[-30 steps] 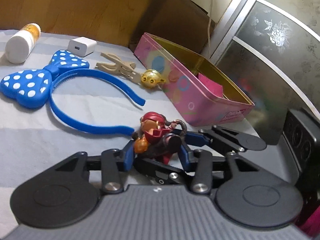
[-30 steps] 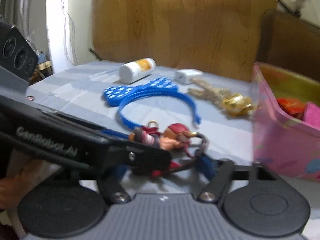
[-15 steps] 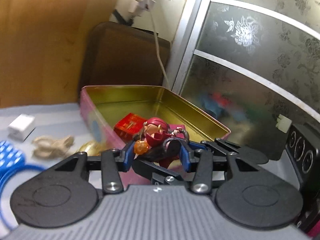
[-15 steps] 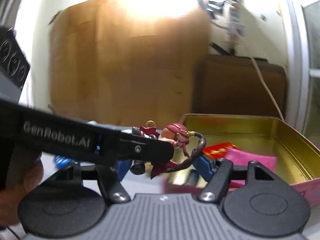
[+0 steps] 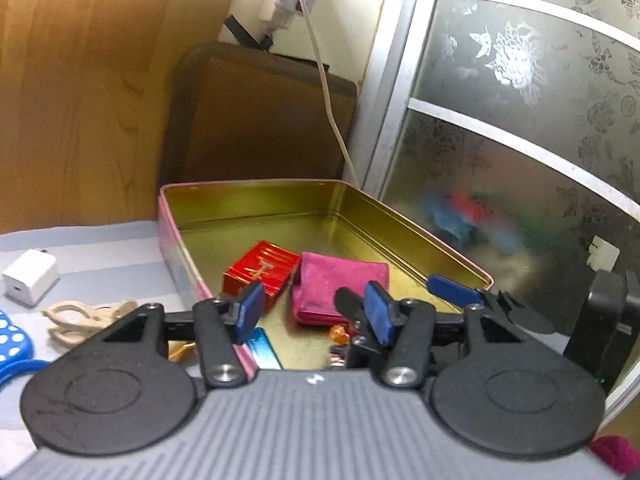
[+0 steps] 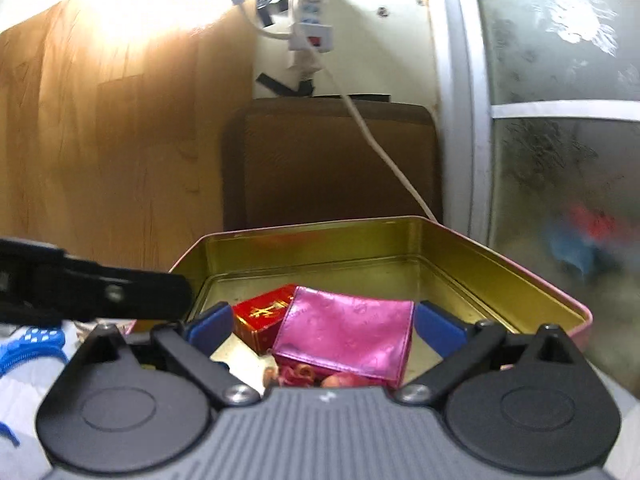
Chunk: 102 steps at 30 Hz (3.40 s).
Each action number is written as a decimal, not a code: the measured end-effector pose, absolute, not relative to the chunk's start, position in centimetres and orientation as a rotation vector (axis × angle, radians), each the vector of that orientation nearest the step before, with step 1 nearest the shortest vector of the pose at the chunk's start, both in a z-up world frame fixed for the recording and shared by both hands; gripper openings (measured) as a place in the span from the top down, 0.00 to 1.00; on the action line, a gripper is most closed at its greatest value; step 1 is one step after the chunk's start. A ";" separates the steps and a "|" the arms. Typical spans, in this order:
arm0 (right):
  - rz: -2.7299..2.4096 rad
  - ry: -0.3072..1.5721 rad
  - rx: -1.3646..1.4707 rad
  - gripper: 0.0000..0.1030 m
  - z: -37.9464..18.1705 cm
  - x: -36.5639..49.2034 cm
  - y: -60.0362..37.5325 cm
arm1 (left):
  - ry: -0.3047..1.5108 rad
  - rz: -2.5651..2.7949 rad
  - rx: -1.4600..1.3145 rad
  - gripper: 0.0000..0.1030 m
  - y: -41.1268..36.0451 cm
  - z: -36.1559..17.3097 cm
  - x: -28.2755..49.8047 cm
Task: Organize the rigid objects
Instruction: 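Carry the figurine keychain into the pink tin and release it, then move the right tool down toward the wooden tongs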
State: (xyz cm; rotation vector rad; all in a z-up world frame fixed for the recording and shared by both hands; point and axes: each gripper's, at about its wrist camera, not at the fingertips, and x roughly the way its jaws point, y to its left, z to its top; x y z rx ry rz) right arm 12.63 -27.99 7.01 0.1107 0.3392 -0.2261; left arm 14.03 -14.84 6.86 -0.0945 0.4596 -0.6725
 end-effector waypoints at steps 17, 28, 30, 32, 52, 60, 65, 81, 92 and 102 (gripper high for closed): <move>-0.061 0.179 0.085 0.03 9.8 5.7 -21.2 | 0.411 -0.456 -0.218 0.43 -3.8 5.7 11.4; 0.187 0.353 -0.063 0.68 7.6 7.4 -13.8 | 0.462 -0.256 -0.167 0.43 2.1 1.5 11.9; 0.189 0.385 -0.069 0.79 7.2 7.9 -13.3 | 0.483 -0.239 -0.178 0.43 2.5 0.9 12.4; 0.185 0.414 -0.082 0.81 6.9 8.5 -12.9 | 0.469 -0.230 -0.169 0.43 2.7 0.7 12.4; 0.098 0.522 -0.287 0.79 6.0 18.6 -11.0 | 0.457 -0.234 -0.158 0.43 2.9 0.4 12.6; 0.080 0.624 -0.331 0.58 5.4 24.4 -9.6 | 0.458 -0.233 -0.159 0.42 2.9 0.4 12.5; 0.128 0.711 -0.294 0.61 4.4 25.3 -10.1 | 0.463 -0.224 -0.173 0.42 3.1 0.4 12.5; 0.491 0.676 -0.432 0.86 6.0 15.6 -5.2 | 0.461 -0.065 -0.259 0.42 5.7 0.7 12.8; 0.404 0.753 -0.631 0.65 10.9 19.7 -10.7 | 0.450 -0.068 -0.250 0.42 5.5 0.9 12.6; 0.416 0.912 -0.951 0.53 7.7 23.1 -10.3 | 0.365 -0.089 -0.163 0.42 4.3 1.6 11.5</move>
